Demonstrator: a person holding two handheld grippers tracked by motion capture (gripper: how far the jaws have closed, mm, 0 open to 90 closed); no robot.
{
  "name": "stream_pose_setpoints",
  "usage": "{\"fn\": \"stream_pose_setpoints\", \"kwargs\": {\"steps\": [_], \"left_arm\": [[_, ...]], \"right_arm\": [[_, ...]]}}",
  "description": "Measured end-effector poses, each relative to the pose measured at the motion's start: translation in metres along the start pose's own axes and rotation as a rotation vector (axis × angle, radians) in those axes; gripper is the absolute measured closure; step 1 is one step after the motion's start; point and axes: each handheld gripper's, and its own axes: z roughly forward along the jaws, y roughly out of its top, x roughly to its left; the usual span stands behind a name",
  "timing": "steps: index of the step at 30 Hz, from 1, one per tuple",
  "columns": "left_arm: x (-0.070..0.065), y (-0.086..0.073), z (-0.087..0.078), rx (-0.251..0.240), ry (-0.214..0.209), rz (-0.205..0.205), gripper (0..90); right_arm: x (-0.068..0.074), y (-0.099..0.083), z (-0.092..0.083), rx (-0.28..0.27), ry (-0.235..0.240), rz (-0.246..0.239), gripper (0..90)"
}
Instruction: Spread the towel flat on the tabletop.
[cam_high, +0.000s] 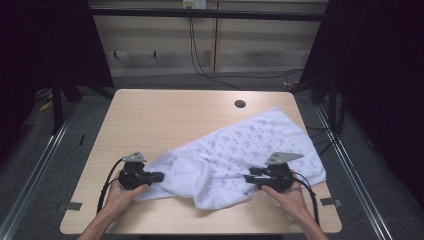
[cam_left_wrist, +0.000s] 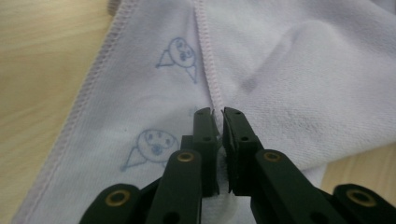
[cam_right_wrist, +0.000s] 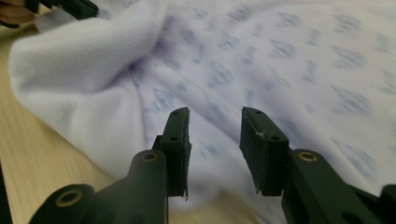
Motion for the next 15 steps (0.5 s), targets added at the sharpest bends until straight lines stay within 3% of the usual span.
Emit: {"fn": "stream_pose_setpoints", "kwargs": {"steps": [1,2,3,4,5,6,7,8,9,10,11,12,15], "left_arm": [[-0.003,0.0,0.001,0.01,-0.017,-0.005,85.3],[-0.006,-0.002,0.001,0.017,-0.03,-0.003,85.6],[-0.011,-0.004,0.001,0.024,-0.04,0.0,85.6],[-0.016,-0.007,0.0,0.037,-0.064,0.004,85.5],[-0.023,-0.009,-0.001,0.052,-0.06,0.043,85.5],[-0.035,-0.012,-0.005,0.055,-0.093,0.058,82.6],[-0.035,-0.012,-0.005,0.055,-0.093,0.058,79.5],[-0.039,-0.012,-0.013,0.024,-0.108,0.072,78.7],[-0.039,-0.012,-0.013,0.024,-0.108,0.072,76.3],[-0.035,-0.011,-0.02,-0.021,-0.128,0.064,74.6],[-0.032,-0.01,-0.024,-0.049,-0.135,0.044,73.3],[-0.02,-0.008,-0.034,-0.097,-0.088,0.007,72.6],[-0.006,-0.01,-0.041,-0.12,-0.058,-0.04,70.6]], "right_arm": [[0.0,0.0,0.0,0.0,0.0,0.0,62.0],[0.008,0.016,0.022,-0.006,0.044,-0.026,61.9],[0.008,0.016,0.022,-0.006,0.044,-0.026,61.9],[0.011,0.023,0.034,-0.009,0.065,-0.031,61.9],[0.015,0.031,0.046,-0.007,0.08,-0.034,61.9],[0.02,0.044,0.07,-0.002,0.115,-0.038,61.4],[0.02,0.044,0.07,-0.002,0.115,-0.038,61.4],[0.026,0.055,0.094,0.008,0.148,-0.041,60.4],[0.026,0.055,0.094,0.008,0.148,-0.041,60.4],[0.032,0.067,0.119,0.016,0.175,-0.049,58.8],[0.033,0.071,0.126,0.02,0.18,-0.046,58.1],[0.035,0.077,0.136,0.022,0.186,-0.055,57.9],[0.039,0.087,0.151,0.024,0.191,-0.062,57.1]]}}
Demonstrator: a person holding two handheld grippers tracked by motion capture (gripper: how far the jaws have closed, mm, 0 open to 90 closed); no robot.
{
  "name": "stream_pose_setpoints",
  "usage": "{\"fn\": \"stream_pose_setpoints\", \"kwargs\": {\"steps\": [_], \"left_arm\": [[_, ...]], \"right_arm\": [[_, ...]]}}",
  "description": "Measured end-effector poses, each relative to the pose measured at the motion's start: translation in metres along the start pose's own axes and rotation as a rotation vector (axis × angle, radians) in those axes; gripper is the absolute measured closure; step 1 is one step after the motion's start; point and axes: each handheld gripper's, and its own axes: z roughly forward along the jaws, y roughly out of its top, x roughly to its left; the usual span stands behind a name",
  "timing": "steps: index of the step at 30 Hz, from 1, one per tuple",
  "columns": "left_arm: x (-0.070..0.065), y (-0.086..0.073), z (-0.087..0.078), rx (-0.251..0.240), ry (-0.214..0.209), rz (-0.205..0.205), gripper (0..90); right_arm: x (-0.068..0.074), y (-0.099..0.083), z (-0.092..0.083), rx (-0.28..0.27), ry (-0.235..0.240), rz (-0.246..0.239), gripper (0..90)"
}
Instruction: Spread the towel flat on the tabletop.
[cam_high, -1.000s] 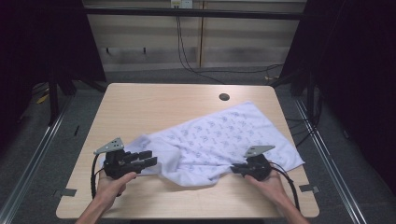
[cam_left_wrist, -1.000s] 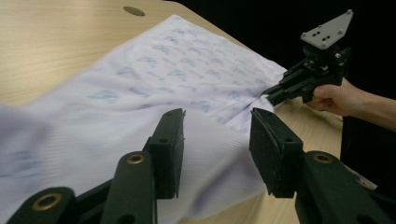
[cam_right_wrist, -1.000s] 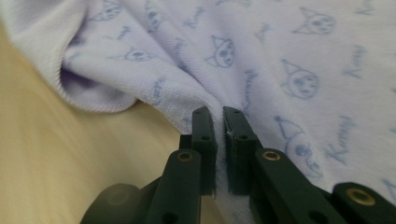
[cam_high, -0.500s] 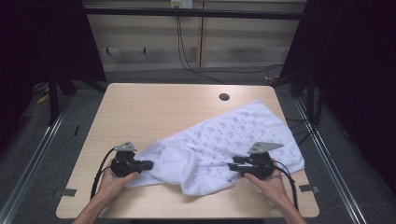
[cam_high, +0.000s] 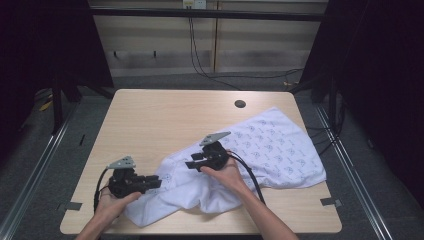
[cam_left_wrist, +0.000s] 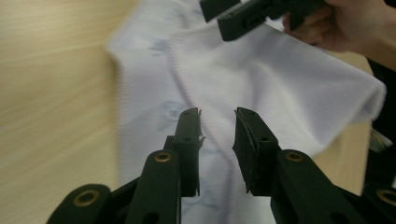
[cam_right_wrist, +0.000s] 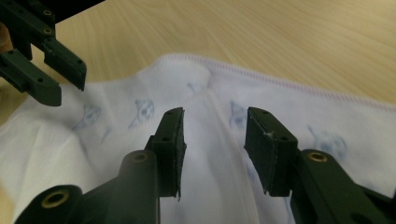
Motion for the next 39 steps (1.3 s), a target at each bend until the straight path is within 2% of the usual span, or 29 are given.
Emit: {"fn": "stream_pose_setpoints", "kwargs": {"steps": [2,4,5,6,7,8,9,10,11,12,13,14,16,18,19,20,22,23,24,26,27,29,30,31,33,36,37,38,39], "left_arm": [[0.012,-0.004,-0.004,-0.001,0.038,-0.03,69.3],[0.022,-0.008,-0.006,0.011,0.062,-0.051,68.0],[0.027,-0.011,-0.006,0.022,0.079,-0.057,65.9],[0.027,-0.011,-0.006,0.022,0.079,-0.057,65.1],[0.028,-0.012,-0.004,0.024,0.086,-0.067,64.0],[0.028,-0.012,-0.004,0.024,0.086,-0.067,62.6],[0.028,-0.011,-0.002,0.033,0.089,-0.059,62.6],[0.025,-0.011,0.006,0.061,0.095,-0.05,59.2],[0.025,-0.011,0.009,0.066,0.078,-0.055,57.2],[0.025,-0.011,0.009,0.066,0.078,-0.055,56.3],[0.025,-0.007,0.016,0.074,0.07,-0.067,54.8],[0.025,-0.007,0.016,0.074,0.07,-0.067,53.9],[0.023,0.001,0.021,0.081,0.126,-0.034,51.7],[0.022,0.006,0.027,0.097,0.135,-0.015,50.0],[0.021,0.011,0.036,0.102,0.139,-0.009,48.4],[0.021,0.011,0.036,0.102,0.139,-0.009,48.5],[0.019,0.014,0.044,0.115,0.106,0.01,51.7],[0.016,0.014,0.047,0.122,0.109,0.037,66.3],[0.014,0.014,0.048,0.142,0.083,0.045,77.9],[0.009,0.012,0.046,0.152,0.069,0.049,85.9],[0.006,0.011,0.041,0.145,0.042,0.043,86.7],[-0.002,0.005,0.023,0.1,-0.004,0.015,86.8],[-0.002,0.005,0.023,0.1,-0.004,0.015,86.8],[-0.007,0.001,0.017,0.091,-0.012,0.01,86.8],[-0.017,-0.009,0.007,0.101,-0.024,0.014,86.8],[-0.033,-0.027,-0.004,0.13,-0.07,0.002,86.8],[-0.045,-0.034,-0.008,0.156,-0.106,0.038,86.5],[-0.045,-0.034,-0.008,0.156,-0.106,0.038,86.2],[-0.052,-0.031,-0.013,0.139,-0.139,0.028,85.8]], "right_arm": [[-0.002,0.006,0.014,0.021,0.016,0.008,56.8],[-0.003,0.008,0.027,0.065,-0.003,0.011,57.6],[-0.004,0.006,0.032,0.073,0.021,0.013,74.8],[-0.003,0.005,0.033,0.065,0.041,0.006,82.7],[-0.002,0.005,0.03,0.037,0.047,0.01,85.5],[-0.002,0.005,0.03,0.037,0.047,0.01,85.5],[-0.002,0.004,0.026,0.01,0.066,0.033,86.3],[-0.001,0.004,0.011,-0.035,0.098,0.055,87.1],[-0.001,0.004,0.001,-0.057,0.129,0.085,87.3],[-0.001,0.004,0.001,-0.057,0.129,0.085,87.3],[0.002,0.004,-0.02,-0.086,0.148,0.089,87.5],[0.002,0.004,-0.02,-0.086,0.148,0.089,87.5],[0.007,0.003,-0.041,-0.104,0.172,0.089,87.5],[0.014,-0.002,-0.063,-0.109,0.173,0.071,87.5],[0.019,-0.01,-0.079,-0.13,0.186,0.074,87.5],[0.019,-0.01,-0.079,-0.13,0.186,0.074,87.5],[0.027,-0.019,-0.094,-0.135,0.184,0.057,87.5],[0.031,-0.026,-0.103,-0.135,0.185,0.052,87.5],[0.034,-0.031,-0.109,-0.133,0.184,0.048,87.5],[0.039,-0.041,-0.12,-0.134,0.182,0.046,87.5],[0.043,-0.057,-0.135,-0.137,0.179,0.054,87.5],[0.046,-0.071,-0.149,-0.139,0.175,0.058,87.5],[0.046,-0.071,-0.149,-0.139,0.175,0.058,87.5],[0.048,-0.08,-0.157,-0.143,0.173,0.064,87.5],[0.054,-0.097,-0.175,-0.141,0.149,0.067,87.5],[0.067,-0.126,-0.207,-0.149,0.12,0.093,87.5],[0.074,-0.142,-0.222,-0.151,0.105,0.116,87.4],[0.078,-0.151,-0.229,-0.142,0.09,0.121,87.4],[0.082,-0.159,-0.235,-0.128,0.077,0.127,87.3]]}}
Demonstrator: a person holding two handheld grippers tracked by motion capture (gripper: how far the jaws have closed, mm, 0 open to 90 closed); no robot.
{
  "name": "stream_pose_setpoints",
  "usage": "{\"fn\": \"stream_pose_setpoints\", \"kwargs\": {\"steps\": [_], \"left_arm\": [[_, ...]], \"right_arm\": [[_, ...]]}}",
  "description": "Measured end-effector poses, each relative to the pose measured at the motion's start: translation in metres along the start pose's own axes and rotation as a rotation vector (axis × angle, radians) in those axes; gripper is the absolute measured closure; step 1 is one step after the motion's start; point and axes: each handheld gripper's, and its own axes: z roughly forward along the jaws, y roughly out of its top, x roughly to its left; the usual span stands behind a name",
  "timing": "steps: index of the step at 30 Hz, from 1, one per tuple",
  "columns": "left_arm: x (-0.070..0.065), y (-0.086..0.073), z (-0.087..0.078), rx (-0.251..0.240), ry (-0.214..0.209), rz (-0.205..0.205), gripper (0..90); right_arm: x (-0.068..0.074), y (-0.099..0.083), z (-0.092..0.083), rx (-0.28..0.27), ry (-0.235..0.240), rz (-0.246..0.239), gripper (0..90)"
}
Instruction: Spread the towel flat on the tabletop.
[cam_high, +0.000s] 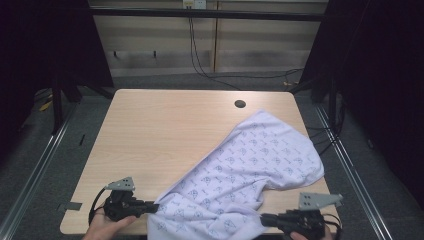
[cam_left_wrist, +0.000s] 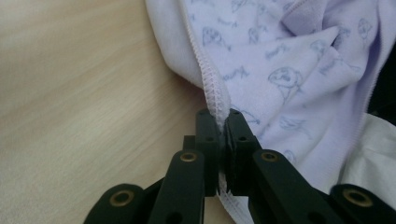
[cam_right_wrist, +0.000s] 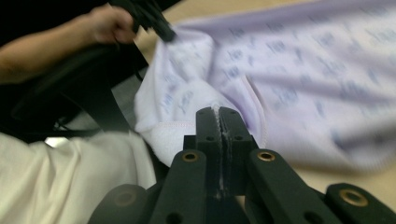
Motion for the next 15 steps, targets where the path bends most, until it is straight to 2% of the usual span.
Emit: {"fn": "stream_pose_setpoints", "kwargs": {"steps": [1,2,3,4,5,6,8,9,10,11,14,15], "left_arm": [[0.0,0.0,0.0,0.0,0.0,0.0,84.6],[-0.004,0.001,0.0,-0.023,-0.033,-0.001,80.6],[-0.004,0.001,0.0,-0.023,-0.033,-0.001,76.2],[-0.005,0.002,0.001,-0.02,-0.035,0.013,74.4],[-0.001,0.004,0.004,-0.048,-0.048,0.005,72.0],[0.002,0.006,0.003,-0.055,-0.055,0.004,69.3],[0.009,0.011,0.002,-0.077,-0.028,-0.007,65.5],[0.009,0.011,0.002,-0.077,-0.028,-0.007,64.7],[0.017,0.018,0.001,-0.092,-0.022,-0.008,64.3],[0.017,0.018,0.001,-0.092,-0.022,-0.008,63.6],[0.029,0.036,0.01,-0.099,0.034,-0.009,61.1],[0.031,0.042,0.015,-0.1,0.039,-0.013,59.6]], "right_arm": [[0.0,0.0,0.0,0.0,0.0,0.0,87.3],[0.006,-0.014,-0.01,0.019,0.024,0.025,84.6],[0.006,-0.014,-0.01,0.019,0.024,0.025,84.6],[0.01,-0.022,-0.016,0.024,0.017,0.035,74.1],[0.009,-0.024,-0.019,0.005,0.007,0.046,72.4],[0.007,-0.023,-0.021,-0.011,0.006,0.058,71.5],[0.002,-0.019,-0.023,-0.034,-0.026,0.051,68.7],[0.002,-0.019,-0.023,-0.034,-0.026,0.051,68.7],[-0.008,-0.013,-0.018,-0.023,-0.067,0.058,68.0],[-0.008,-0.013,-0.018,-0.023,-0.067,0.058,68.0],[-0.033,-0.006,0.002,0.027,-0.175,0.081,66.1],[-0.039,-0.005,0.006,0.038,-0.185,0.083,65.4]]}}
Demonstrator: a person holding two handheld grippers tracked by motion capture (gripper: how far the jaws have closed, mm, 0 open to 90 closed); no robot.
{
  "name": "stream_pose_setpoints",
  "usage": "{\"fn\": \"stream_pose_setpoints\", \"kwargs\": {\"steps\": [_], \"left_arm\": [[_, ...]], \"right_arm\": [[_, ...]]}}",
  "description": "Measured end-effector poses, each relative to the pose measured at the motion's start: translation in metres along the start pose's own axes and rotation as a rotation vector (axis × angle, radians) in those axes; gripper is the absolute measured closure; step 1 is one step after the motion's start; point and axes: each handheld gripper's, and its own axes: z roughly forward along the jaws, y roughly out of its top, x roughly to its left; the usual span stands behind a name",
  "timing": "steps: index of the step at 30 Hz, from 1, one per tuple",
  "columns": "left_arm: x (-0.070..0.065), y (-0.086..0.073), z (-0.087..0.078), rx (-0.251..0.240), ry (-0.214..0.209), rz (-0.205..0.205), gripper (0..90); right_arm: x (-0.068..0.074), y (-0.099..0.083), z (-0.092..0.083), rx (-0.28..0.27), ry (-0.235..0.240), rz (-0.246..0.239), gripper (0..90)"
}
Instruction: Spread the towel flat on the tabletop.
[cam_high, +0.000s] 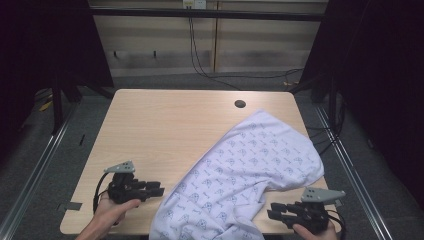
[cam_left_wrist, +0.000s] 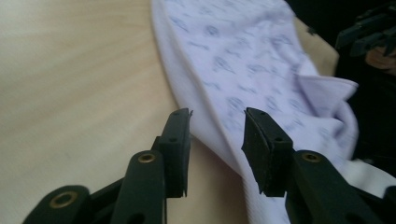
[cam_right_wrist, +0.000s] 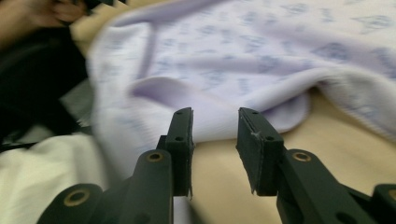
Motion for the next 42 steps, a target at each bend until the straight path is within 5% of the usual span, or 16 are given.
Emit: {"fn": "stream_pose_setpoints", "kwargs": {"steps": [2,3,6,7,11,13,16,19,28,33,38,42], "left_arm": [[0.005,0.017,0.021,0.025,-0.007,0.025,57.6],[0.005,0.025,0.032,0.04,0.023,0.042,56.6],[0.008,0.044,0.061,0.059,0.021,0.037,53.4],[0.008,0.047,0.068,0.079,0.034,0.053,52.1],[0.012,0.054,0.096,0.114,0.088,0.057,52.0],[0.013,0.057,0.105,0.14,0.095,0.068,58.4],[0.017,0.056,0.112,0.167,0.111,0.069,83.1],[0.02,0.055,0.106,0.167,0.155,0.085,88.3],[0.046,0.018,0.041,0.114,0.213,-0.046,89.0],[0.046,-0.01,0.003,0.103,0.235,-0.072,89.0],[0.034,-0.028,-0.014,0.082,0.167,-0.095,88.9],[0.022,-0.026,-0.005,0.078,0.083,-0.077,88.9]], "right_arm": [[-0.01,0.005,0.013,0.037,-0.04,0.01,66.3],[-0.014,0.007,0.018,0.051,-0.048,0.025,66.6],[-0.021,0.012,0.029,0.071,-0.111,0.01,66.4],[-0.024,0.014,0.034,0.088,-0.147,-0.01,66.2],[-0.029,0.015,0.043,0.112,-0.166,-0.017,66.1],[-0.029,0.017,0.047,0.119,-0.173,-0.033,65.5],[-0.027,0.018,0.053,0.148,-0.199,-0.065,65.2],[-0.026,0.018,0.058,0.161,-0.2,-0.088,65.0],[-0.023,0.027,0.073,0.174,-0.242,-0.15,68.9],[-0.022,0.04,0.089,0.188,-0.23,-0.2,88.9],[-0.032,0.051,0.073,0.143,-0.286,-0.172,89.2],[-0.046,0.039,0.044,0.104,-0.344,-0.113,89.0]]}}
